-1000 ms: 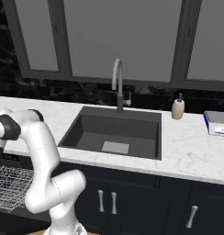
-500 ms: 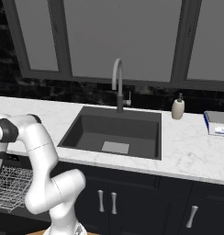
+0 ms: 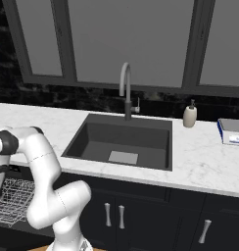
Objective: Pick up the cup and bowl from the counter, place them in the dishwasher, and close the dishwasher door.
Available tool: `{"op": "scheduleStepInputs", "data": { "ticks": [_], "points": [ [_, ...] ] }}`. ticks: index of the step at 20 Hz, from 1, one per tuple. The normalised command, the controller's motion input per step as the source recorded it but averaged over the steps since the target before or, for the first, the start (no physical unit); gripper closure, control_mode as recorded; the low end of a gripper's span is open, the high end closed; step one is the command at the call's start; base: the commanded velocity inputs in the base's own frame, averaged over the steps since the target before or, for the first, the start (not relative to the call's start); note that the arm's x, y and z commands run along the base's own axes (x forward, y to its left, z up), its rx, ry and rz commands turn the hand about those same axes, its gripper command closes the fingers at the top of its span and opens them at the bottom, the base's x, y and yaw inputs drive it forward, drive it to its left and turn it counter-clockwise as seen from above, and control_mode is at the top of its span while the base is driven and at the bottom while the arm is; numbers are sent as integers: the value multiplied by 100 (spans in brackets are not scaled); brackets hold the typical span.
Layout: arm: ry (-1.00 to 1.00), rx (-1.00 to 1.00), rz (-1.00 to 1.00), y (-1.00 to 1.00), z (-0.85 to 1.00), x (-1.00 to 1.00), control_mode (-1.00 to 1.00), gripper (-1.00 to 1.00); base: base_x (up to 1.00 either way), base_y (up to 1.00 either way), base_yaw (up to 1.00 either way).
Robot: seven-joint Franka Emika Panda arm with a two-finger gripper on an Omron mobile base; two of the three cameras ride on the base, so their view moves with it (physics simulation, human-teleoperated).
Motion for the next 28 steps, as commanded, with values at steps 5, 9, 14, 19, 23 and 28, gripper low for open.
{"op": "scheduleStepInputs", "data": {
  "ticks": [5, 9, 14, 19, 23, 28],
  "points": [
    [12, 0, 0, 0, -59, 0, -100, 100, 0, 0, 0],
    [7, 0, 0, 0, -13, 0, -100, 100, 0, 0, 0],
    [0, 0, 0, 3, 1, 3, -100, 100, 0, 0, 0],
    [-5, -3, -1, 5, 0, 4, -100, 100, 0, 0, 0],
    [0, 0, 0, 0, 0, 0, -100, -100, 0, 0, 0],
    [0, 0, 0, 0, 0, 0, -100, -100, 0, 0, 0]
  ]
}}
